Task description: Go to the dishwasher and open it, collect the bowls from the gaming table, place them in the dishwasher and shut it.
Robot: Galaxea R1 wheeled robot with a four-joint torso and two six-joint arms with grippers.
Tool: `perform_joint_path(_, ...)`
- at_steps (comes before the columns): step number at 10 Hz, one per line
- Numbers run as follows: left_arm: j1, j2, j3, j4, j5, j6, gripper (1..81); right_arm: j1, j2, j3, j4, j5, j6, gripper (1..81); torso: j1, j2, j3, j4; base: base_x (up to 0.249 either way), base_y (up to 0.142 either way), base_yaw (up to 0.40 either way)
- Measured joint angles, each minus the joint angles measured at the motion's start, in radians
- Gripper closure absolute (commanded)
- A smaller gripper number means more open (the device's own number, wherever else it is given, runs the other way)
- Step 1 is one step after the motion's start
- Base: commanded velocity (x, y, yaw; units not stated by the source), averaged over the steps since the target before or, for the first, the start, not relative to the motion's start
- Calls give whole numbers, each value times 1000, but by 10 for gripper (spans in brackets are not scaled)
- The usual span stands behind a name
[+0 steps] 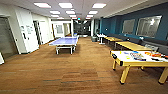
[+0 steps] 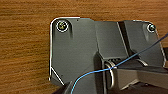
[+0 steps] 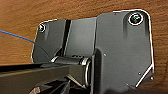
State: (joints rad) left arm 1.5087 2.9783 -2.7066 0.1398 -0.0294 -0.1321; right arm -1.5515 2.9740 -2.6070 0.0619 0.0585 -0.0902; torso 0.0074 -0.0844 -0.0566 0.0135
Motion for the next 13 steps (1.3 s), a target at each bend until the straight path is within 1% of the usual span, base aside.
perform_joint_path(13,2,0,0,0,0,0,10,0,6,-12,-2,0,0,10,0,0,0,0,276,0,0)
